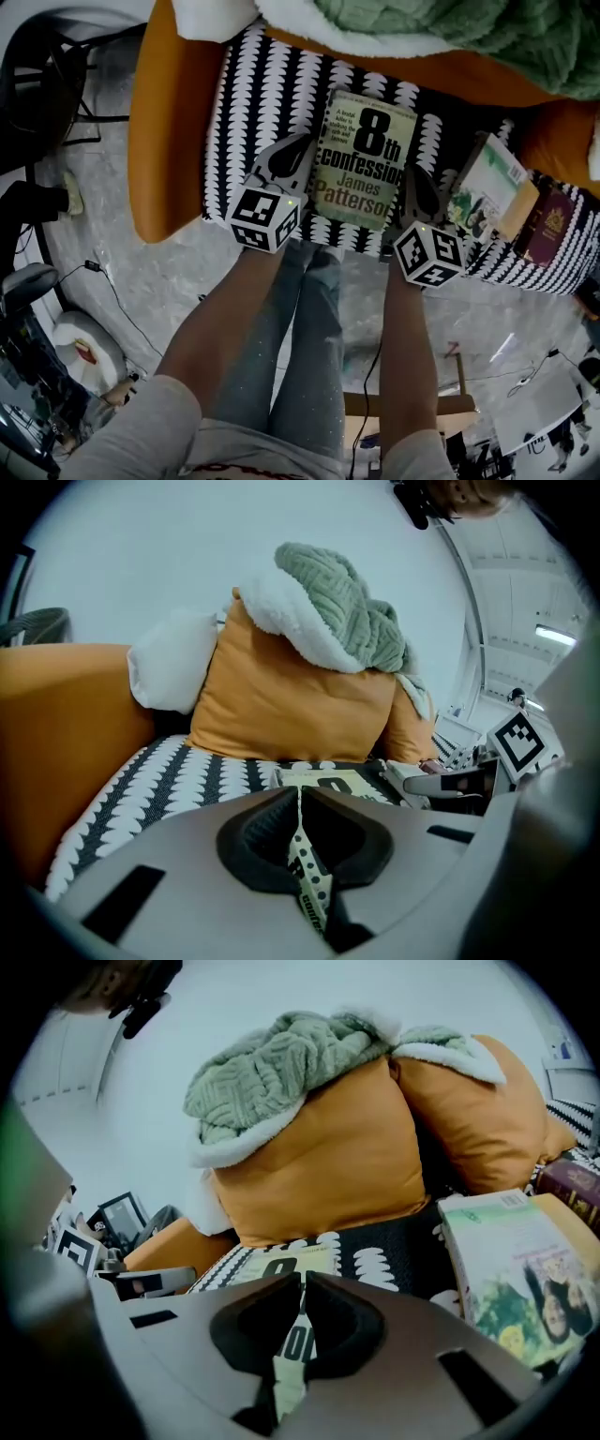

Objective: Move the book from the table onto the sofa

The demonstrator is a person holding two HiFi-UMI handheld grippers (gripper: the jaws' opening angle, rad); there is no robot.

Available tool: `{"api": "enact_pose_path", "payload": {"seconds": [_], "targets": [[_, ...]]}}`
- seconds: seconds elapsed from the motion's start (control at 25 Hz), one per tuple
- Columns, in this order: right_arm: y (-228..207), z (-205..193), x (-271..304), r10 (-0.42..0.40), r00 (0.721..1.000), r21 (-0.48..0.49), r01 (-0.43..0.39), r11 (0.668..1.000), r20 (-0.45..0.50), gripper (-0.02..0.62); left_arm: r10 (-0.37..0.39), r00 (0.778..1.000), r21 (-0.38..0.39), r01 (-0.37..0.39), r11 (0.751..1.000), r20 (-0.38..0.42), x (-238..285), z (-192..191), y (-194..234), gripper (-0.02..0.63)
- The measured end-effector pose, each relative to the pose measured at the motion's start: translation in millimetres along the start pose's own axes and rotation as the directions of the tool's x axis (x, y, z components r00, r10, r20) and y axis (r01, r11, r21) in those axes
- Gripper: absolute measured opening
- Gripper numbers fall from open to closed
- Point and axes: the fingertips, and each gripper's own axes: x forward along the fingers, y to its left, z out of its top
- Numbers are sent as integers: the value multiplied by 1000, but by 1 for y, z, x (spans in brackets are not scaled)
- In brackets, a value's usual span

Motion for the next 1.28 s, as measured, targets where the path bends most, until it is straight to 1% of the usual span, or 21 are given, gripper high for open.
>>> {"api": "enact_pose_path", "payload": {"seconds": [0.28, 0.48, 0.68, 0.96, 1.28], "targets": [[16, 49, -20, 18, 994, -28, -15, 999, 104, 34, -35, 997, 24, 33, 999, 67, -17, 39, -5, 23], [35, 91, -43, 42, 986, -34, -37, 999, 161, 32, -48, 994, 32, 45, 998, 102, -34, 76, -16, 21], [58, 127, -71, 71, 979, -66, -59, 996, 192, 32, -56, 989, 49, 50, 998, 133, -56, 113, -32, 20], [97, 185, -105, 119, 964, -97, -99, 990, 239, 32, -86, 981, 90, 71, 993, 172, -87, 176, -57, 20], [150, 235, -178, 162, 956, -128, -134, 983, 245, 32, -126, 977, 117, 107, 987, 170, -149, 231, -99, 20]]}}
